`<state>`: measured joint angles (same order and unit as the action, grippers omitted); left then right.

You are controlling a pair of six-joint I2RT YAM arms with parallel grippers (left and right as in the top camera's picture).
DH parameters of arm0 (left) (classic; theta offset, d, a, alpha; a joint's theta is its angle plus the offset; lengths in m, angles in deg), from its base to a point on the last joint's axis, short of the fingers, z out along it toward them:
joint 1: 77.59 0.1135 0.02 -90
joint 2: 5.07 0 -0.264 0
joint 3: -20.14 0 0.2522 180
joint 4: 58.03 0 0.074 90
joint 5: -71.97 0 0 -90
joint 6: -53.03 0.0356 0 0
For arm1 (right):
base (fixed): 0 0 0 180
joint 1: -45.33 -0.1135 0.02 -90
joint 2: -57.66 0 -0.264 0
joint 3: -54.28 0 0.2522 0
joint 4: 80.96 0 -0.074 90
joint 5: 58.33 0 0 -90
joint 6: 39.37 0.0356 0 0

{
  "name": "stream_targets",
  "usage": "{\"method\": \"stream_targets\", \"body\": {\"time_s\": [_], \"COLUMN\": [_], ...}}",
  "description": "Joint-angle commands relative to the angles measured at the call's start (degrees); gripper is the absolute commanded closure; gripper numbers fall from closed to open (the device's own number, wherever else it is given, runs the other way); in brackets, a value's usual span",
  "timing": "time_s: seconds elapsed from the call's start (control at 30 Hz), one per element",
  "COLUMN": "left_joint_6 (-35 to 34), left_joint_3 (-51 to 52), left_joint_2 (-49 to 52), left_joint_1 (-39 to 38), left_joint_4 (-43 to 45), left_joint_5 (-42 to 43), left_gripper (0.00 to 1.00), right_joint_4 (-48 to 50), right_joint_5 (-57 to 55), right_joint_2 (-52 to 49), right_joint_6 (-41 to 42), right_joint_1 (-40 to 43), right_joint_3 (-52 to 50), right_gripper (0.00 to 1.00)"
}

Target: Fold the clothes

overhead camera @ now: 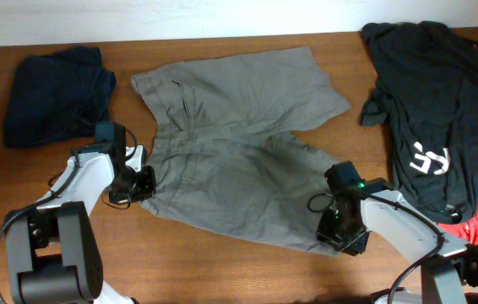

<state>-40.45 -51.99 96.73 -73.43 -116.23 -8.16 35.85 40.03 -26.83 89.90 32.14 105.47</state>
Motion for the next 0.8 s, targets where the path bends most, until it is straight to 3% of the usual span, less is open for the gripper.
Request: {"method": "stream_targets", "body": {"time_s": [0.0, 0.03, 0.23, 0.5, 0.77], "left_joint_6": [-0.33, -0.31, -0.09, 0.55, 0.55], "left_joint_3": [-0.76, -0.79, -6.08, -17.64, -19.74], "left_joint_2": [0.63, 0.63, -0.39, -7.08, -15.65], "left_joint_1": [0.09, 0.09, 2.01, 3.63, 3.63], "left_joint_4": [-0.85, -1.05, -9.38, -23.91, -27.45], "left_joint_5": [1.29, 1.25, 0.85, 0.79, 0.81], "left_gripper": [1.0, 1.0, 1.0, 1.0, 1.0], "right_joint_4": [0.55, 0.44, -1.18, -15.58, -28.06], "right_joint_5": [0.76, 1.2, 2.19, -3.13, -8.9], "right_joint_2": [-0.17, -0.15, 3.3, 13.77, 20.96], "right_joint_6": [0.7, 0.7, 0.63, -0.02, -2.86], "right_joint_1": [-0.46, -0.46, -0.26, 1.73, 3.69], "right_joint_3": [-1.27, -1.22, 1.51, 15.45, 28.98], "right_gripper": [0.86, 0.96, 0.96, 0.96, 0.96]}}
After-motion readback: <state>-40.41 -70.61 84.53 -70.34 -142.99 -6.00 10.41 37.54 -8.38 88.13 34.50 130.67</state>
